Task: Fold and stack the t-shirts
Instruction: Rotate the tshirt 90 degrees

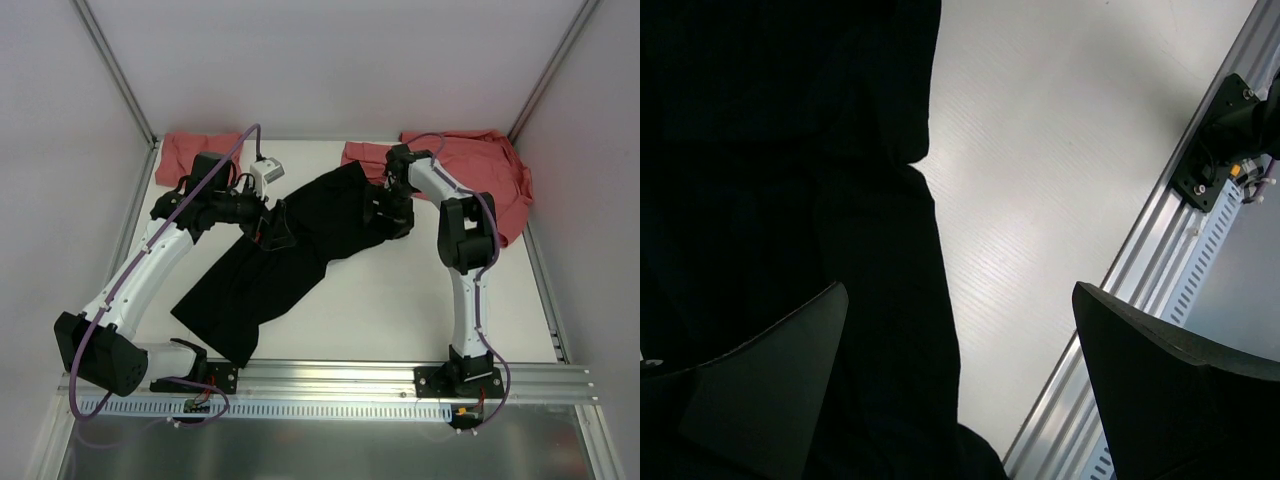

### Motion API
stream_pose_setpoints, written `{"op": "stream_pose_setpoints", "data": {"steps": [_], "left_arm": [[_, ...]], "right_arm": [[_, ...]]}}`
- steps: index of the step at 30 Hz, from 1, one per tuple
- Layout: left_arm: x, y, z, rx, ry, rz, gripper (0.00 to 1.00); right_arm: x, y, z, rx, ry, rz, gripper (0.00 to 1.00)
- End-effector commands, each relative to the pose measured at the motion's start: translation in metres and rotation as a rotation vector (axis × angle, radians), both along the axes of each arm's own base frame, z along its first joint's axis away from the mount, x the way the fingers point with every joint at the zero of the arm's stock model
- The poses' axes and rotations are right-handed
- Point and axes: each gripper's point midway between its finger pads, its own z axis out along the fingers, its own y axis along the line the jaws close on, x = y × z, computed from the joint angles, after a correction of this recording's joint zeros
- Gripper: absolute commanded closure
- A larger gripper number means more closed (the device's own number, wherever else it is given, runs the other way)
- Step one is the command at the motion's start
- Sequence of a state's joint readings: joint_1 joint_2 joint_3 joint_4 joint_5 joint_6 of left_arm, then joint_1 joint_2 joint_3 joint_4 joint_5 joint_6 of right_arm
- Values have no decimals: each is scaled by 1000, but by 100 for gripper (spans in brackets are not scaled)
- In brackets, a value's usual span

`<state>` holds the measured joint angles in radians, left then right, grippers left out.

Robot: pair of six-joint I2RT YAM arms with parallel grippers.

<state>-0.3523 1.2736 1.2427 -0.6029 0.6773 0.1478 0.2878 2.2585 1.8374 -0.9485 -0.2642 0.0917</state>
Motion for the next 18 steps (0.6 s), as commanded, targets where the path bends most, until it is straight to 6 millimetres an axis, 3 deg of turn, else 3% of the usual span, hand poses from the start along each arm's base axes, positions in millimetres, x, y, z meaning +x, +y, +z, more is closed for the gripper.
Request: {"op": "stream_pose_setpoints", "data": {"steps": [1,2,3,4,5,6,11,15,18], "left_arm": [[1,1,10,5,-13,-4,1],[1,1,9,8,-7,-2,1],[1,1,9,10,-2,0,1],[1,2,9,14,3,4,1],[1,2,8,18,11,5,1],[1,2,9,19,15,8,1],[-1,6,6,40,41,27,1],[-3,7,4,48,54,35,1],[-2,6,3,45,63,36,1]], "right_arm": [[30,-24,-13,-83,-44,-12,1],[35,-24,-14,-83,-44,-16,1],[39,-26,-28,-88,-20,-20,1],[59,-24,-20,-76,-67,-29,0],[63,-23,-20,-73,-60,-30,0],[81,-21,-22,-64,-89,-35,1],[114,-22,-26,-15,-137,-90,1],[138,-31,-14,29,-210,-144,0],[158,-48,13,17,-312,-178,1]]}}
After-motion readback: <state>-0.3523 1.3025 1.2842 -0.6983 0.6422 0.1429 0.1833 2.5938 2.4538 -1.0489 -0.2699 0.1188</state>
